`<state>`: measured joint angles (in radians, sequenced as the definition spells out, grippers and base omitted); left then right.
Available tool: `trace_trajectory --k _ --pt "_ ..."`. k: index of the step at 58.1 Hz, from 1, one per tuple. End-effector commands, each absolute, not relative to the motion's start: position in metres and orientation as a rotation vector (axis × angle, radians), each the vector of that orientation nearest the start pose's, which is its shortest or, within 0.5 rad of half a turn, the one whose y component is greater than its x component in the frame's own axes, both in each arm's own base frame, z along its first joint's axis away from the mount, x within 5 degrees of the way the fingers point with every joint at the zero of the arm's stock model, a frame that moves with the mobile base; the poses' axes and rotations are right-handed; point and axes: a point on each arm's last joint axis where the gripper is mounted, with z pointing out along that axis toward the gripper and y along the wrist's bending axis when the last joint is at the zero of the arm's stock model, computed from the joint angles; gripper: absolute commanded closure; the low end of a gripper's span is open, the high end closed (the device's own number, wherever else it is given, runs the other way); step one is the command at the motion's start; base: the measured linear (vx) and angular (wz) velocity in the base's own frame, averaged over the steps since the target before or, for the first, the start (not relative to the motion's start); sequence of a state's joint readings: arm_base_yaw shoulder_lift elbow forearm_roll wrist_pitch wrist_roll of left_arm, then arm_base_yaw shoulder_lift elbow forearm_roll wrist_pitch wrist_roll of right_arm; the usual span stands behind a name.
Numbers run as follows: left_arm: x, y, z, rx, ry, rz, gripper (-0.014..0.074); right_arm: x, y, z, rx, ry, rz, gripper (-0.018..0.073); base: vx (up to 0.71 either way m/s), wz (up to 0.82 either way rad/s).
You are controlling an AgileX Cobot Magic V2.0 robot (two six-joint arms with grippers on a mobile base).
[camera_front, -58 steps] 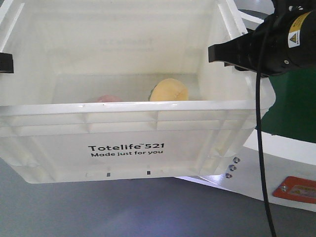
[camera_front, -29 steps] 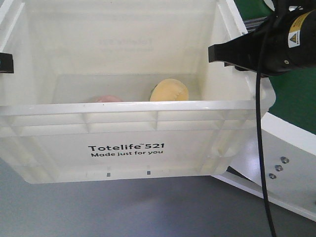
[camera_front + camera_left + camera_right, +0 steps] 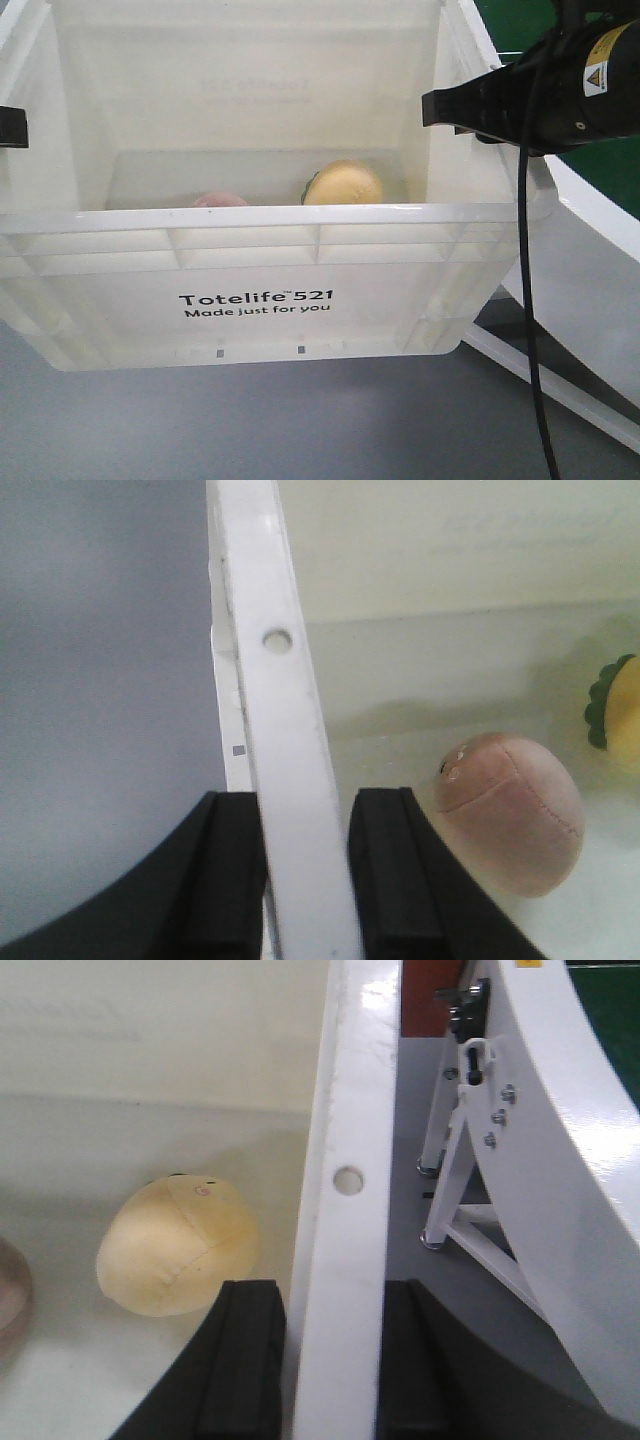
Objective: Place moving items into box and shelve
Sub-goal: 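Hold the tote with both grippers while the base backs away from the conveyor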
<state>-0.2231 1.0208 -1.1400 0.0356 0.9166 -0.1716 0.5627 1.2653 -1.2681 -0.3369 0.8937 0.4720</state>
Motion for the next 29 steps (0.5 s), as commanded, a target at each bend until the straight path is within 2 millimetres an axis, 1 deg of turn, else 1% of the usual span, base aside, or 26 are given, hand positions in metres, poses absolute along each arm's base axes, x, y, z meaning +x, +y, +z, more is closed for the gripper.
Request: trace_trajectory --k 1,29 --pt "0.1877 -0.0410 0.4275 0.109 2.064 -0.168 0.0456 0.2337 0.1165 0.4184 -0.258 2.097 0.125 0.0447 -0.13 0.51" --pt "0.1877 -0.0410 0.4275 0.109 2.064 -0.168 0.0456 0.2337 0.1165 0.4184 -0.258 2.097 0.125 0.0447 -0.15 0.57"
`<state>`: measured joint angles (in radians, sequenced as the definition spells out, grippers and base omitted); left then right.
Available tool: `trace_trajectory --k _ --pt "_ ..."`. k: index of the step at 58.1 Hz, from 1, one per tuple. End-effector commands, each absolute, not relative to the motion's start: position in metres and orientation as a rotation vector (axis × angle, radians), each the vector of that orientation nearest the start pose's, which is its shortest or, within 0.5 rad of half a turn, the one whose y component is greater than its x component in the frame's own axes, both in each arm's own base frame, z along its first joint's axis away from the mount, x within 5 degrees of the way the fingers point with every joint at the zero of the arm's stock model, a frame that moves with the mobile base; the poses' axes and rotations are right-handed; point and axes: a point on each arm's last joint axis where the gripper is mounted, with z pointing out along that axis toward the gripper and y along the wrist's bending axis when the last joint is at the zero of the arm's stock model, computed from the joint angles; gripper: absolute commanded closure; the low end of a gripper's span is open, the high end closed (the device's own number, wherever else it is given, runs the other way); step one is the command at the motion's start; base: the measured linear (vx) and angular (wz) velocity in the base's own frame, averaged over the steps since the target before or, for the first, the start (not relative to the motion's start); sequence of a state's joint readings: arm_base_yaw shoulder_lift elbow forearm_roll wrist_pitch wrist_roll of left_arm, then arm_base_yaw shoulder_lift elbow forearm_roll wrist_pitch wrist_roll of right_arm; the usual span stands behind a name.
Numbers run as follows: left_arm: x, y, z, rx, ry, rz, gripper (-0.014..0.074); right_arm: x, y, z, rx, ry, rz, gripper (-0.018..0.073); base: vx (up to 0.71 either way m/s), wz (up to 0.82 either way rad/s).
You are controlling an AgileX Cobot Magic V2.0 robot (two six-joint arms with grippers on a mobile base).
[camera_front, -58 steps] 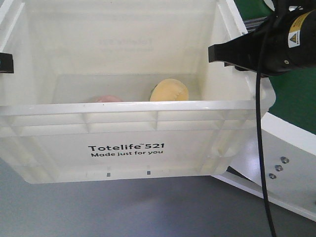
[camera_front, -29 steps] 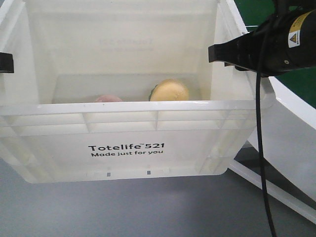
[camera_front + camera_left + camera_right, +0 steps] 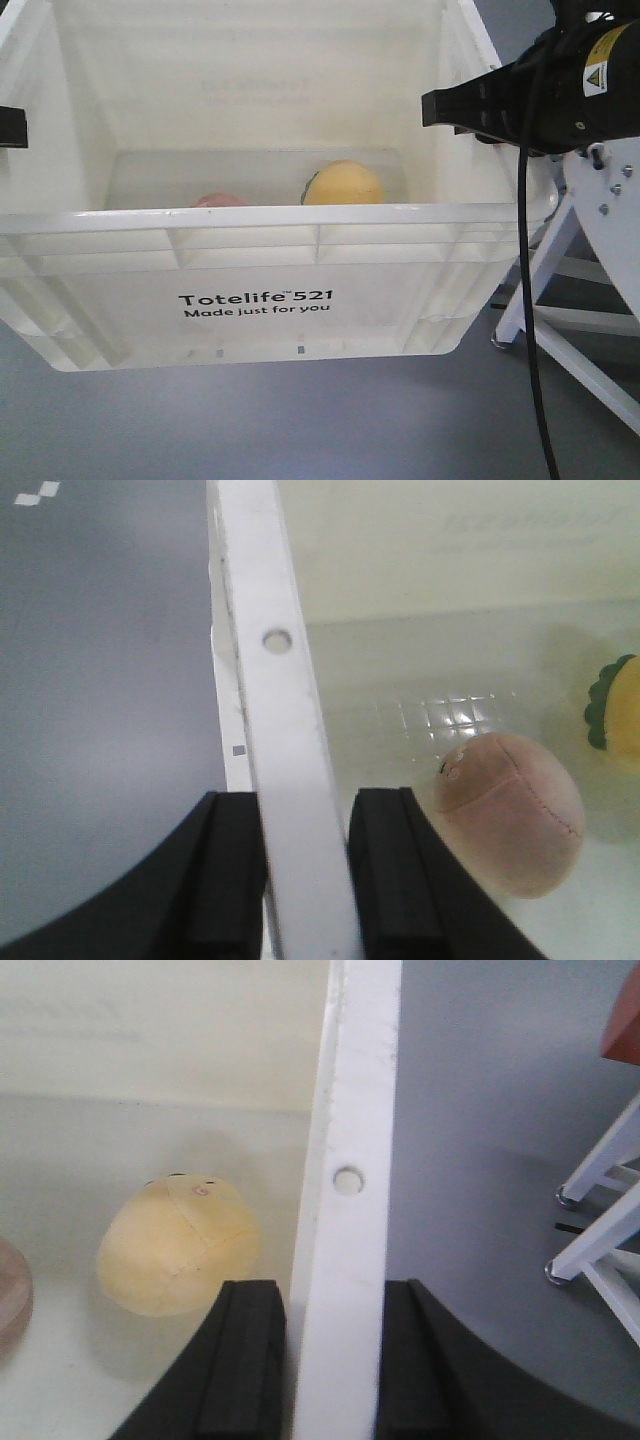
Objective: Place moving items into box and shelve
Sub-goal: 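Hold the tote with both grippers while the base backs away from the conveyor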
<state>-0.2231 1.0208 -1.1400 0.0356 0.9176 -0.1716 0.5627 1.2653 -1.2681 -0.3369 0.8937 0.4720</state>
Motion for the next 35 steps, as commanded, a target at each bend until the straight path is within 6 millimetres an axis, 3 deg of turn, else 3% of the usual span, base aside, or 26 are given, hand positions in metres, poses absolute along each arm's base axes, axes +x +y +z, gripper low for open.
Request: trace_trajectory --k 1,35 --pt "0.1877 -0.0410 0.4275 0.109 2.064 -0.168 0.0456 0.2337 0.1165 0.4184 -0.258 2.097 0.125 0.0447 -0.15 0.59" --pt "0.1877 -0.0410 0.4275 0.109 2.064 -0.168 0.0456 0.2337 0.1165 0.4184 -0.258 2.097 0.125 0.0447 -0.14 0.56"
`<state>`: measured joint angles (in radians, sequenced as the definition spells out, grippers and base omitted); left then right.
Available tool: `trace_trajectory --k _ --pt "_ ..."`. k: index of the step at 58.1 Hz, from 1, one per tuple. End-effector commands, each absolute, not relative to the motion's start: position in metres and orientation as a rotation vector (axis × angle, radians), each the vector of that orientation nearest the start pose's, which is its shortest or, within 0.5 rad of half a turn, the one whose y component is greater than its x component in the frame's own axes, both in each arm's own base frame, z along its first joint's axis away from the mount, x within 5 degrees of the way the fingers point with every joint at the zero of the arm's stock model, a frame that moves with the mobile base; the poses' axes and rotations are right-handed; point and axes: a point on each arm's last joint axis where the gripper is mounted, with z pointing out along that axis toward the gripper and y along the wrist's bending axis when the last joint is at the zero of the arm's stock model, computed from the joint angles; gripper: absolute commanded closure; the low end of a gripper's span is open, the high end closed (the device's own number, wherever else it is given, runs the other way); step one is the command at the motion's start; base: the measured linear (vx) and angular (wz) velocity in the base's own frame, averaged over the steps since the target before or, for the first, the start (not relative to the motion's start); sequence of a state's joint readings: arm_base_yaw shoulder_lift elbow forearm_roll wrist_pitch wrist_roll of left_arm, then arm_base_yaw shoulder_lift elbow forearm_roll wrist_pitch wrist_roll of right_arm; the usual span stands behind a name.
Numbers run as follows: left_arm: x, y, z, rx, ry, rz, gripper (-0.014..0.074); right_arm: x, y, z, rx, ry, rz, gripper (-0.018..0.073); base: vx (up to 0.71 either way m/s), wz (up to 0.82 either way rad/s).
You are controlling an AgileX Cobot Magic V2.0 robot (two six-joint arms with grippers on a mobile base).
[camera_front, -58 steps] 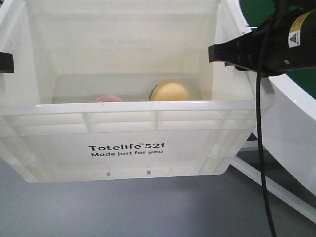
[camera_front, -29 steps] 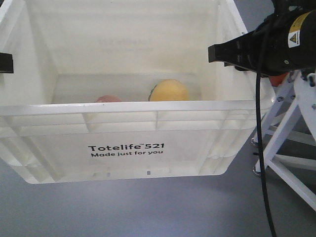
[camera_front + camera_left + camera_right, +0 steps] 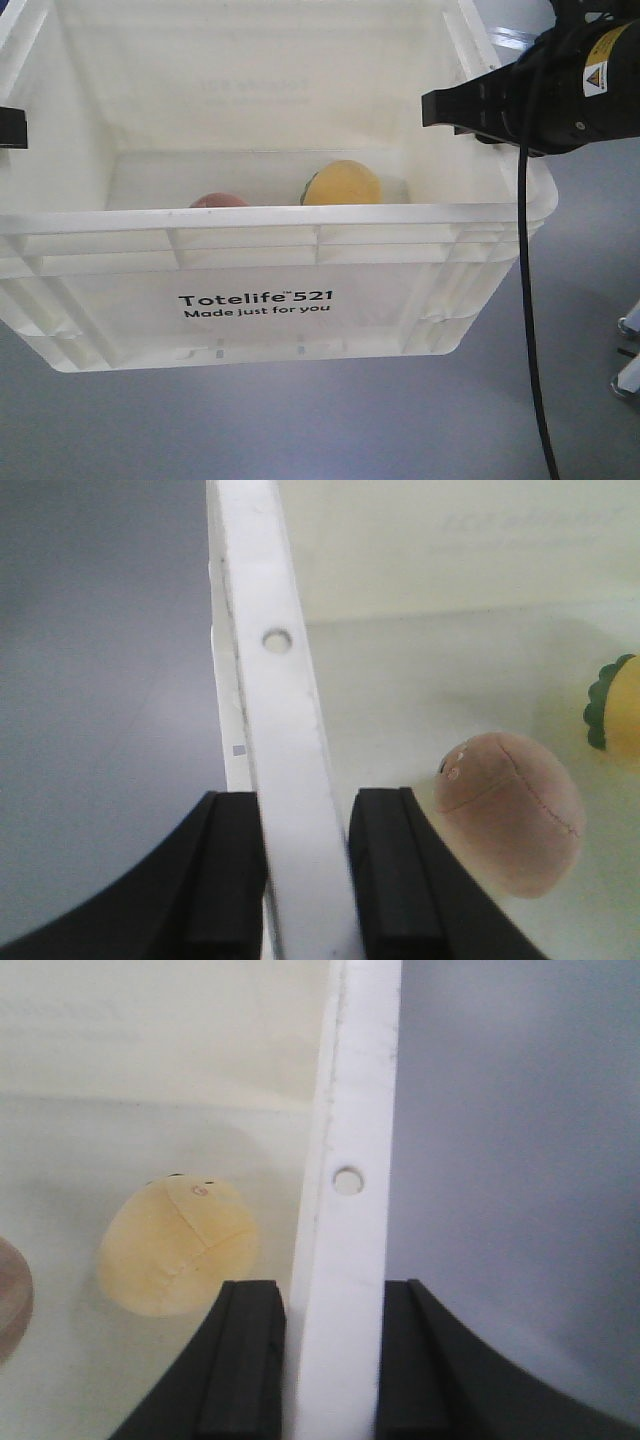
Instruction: Place moving items into box and shelve
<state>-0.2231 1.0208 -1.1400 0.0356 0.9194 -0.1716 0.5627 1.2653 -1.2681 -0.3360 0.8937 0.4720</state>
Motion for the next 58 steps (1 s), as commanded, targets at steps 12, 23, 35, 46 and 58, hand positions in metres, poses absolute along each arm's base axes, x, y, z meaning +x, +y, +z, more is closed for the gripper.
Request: trace_trajectory --k 12,23,35,46,58 --pt "0.1877 -0.0410 0.4275 0.109 2.064 -0.168 0.0456 0.2337 0.1165 0.4184 -0.258 2.097 0.125 0.0447 -0.14 0.53" --pt "0.1877 -0.0410 0.4275 0.109 2.064 -0.168 0.0456 0.2337 0.1165 0.4184 -0.258 2.097 0.125 0.0447 -0.14 0.53" --pt "0.1877 -0.0410 0.4275 0.109 2.064 -0.168 0.0456 0.2337 0.1165 0.4184 -0.258 2.097 0.125 0.0447 -0.14 0.55" --pt "0.1877 -0.0410 0.4275 0.109 2.064 -0.168 0.0456 0.2337 0.1165 0.4184 -0.258 2.097 0.125 0.0447 -0.14 0.56" --pt "0.1877 -0.0410 0.4275 0.109 2.064 -0.168 0.0456 0.2337 0.1165 0.4184 -0.258 2.097 0.125 0.0447 -0.14 0.53"
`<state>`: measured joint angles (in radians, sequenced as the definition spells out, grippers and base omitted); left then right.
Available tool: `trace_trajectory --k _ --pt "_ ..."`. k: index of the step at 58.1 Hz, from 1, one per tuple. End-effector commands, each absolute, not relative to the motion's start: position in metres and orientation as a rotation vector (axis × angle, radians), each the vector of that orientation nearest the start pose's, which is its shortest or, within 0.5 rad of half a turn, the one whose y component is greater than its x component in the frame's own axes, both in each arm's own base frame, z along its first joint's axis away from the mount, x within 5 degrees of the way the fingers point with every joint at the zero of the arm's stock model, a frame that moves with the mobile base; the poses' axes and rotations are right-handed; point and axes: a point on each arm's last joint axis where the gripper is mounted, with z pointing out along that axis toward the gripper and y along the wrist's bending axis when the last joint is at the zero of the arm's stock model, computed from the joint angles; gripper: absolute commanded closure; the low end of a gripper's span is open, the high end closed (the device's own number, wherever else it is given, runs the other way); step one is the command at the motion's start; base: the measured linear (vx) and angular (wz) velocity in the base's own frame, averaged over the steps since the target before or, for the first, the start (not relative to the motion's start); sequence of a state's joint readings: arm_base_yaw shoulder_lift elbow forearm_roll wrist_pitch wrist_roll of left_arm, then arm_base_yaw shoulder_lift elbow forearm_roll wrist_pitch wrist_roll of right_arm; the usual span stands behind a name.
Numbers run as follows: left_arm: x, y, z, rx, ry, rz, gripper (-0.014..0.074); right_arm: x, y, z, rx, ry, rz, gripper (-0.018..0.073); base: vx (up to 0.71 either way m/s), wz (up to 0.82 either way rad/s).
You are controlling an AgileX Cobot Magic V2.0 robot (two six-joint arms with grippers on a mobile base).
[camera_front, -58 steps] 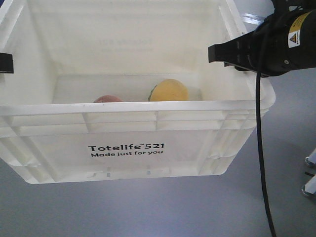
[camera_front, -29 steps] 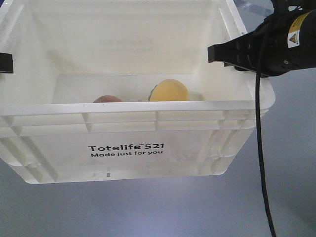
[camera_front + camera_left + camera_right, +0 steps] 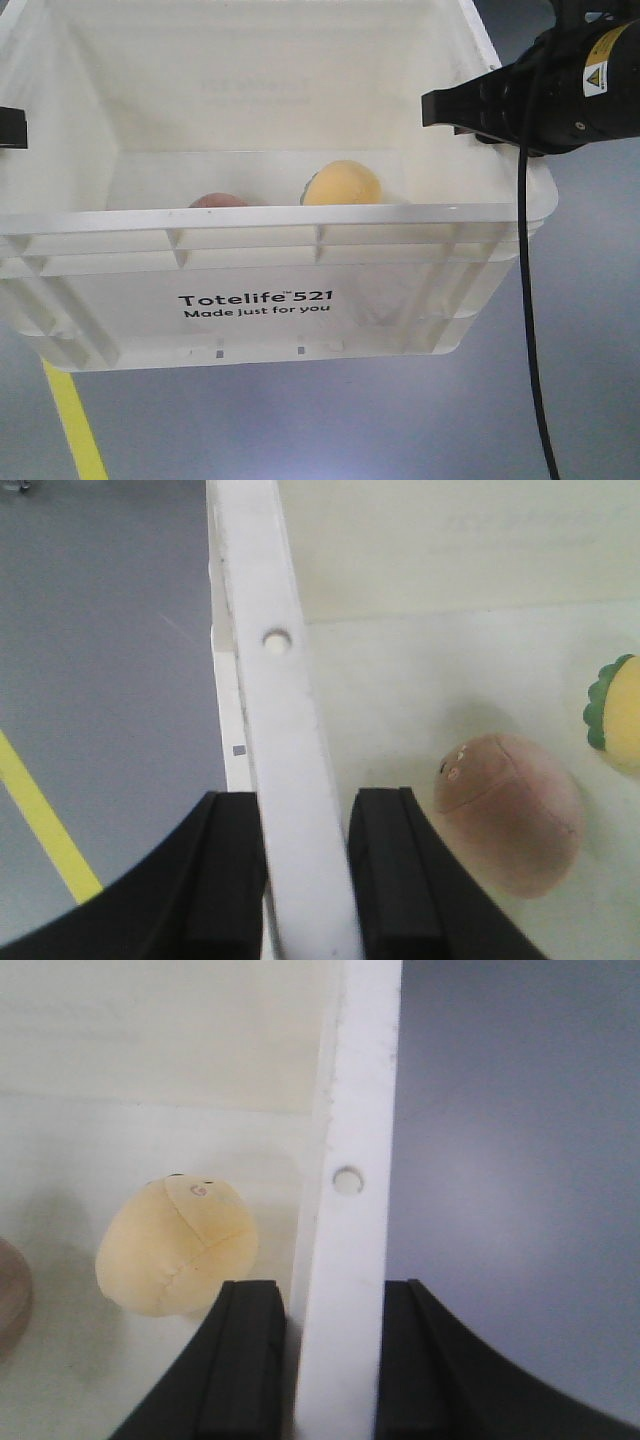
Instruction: Place moving items into box and shelve
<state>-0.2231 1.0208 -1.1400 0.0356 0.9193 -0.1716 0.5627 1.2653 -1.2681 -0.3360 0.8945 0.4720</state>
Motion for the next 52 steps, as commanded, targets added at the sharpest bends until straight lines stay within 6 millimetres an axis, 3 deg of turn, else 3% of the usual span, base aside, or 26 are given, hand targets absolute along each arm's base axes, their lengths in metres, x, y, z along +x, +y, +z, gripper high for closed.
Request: trace_trajectory --k 1,52 --pt "0.1877 -0.0410 0.4275 0.109 2.064 -0.168 0.0456 0.2337 0.1165 0.4184 -0.258 2.097 0.125 0.0447 -0.13 0.50" --pt "0.1877 -0.0410 0.4275 0.109 2.064 -0.168 0.0456 0.2337 0.1165 0.4184 -0.258 2.097 0.125 0.0447 -0.10 0.37"
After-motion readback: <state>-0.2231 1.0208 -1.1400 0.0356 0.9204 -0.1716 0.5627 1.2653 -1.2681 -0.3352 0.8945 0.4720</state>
